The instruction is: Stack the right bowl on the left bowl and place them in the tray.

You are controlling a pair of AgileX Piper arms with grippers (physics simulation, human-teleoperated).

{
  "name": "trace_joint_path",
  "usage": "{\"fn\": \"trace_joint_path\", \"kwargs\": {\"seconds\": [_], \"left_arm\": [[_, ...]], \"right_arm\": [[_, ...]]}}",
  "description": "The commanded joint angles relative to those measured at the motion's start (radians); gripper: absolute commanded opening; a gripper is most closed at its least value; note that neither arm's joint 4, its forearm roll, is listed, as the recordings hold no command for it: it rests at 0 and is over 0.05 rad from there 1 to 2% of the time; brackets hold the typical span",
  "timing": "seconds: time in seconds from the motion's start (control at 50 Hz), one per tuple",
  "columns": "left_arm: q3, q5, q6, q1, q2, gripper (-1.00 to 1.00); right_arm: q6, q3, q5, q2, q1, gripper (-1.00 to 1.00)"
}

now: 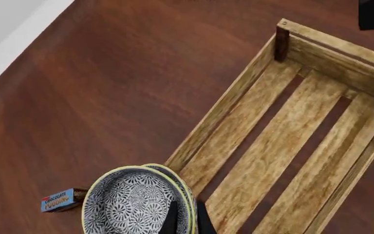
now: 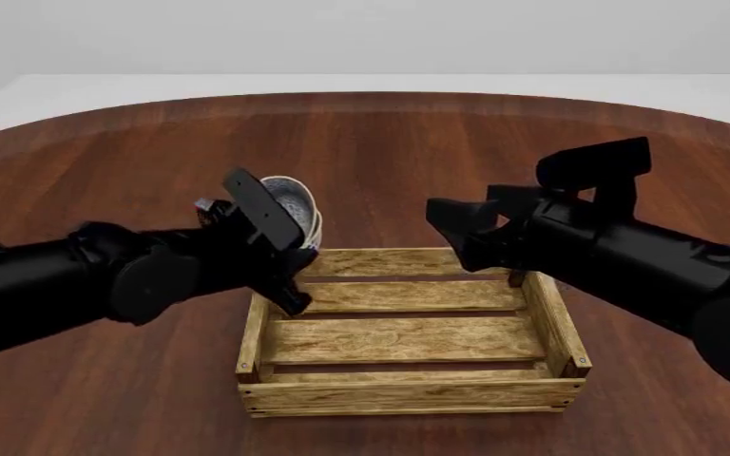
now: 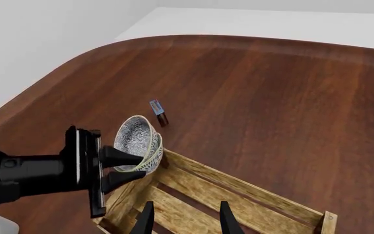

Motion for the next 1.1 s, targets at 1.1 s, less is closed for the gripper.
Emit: {"fn": "trace_joint_path", "kwargs": {"seconds": [1.1], "left_arm": [[-0.135, 0.027, -0.045, -0.225, 0.314, -1.00]], "right_arm": [[-0.001, -0.002, 0.006, -0.007, 0.000, 1.00]]}}
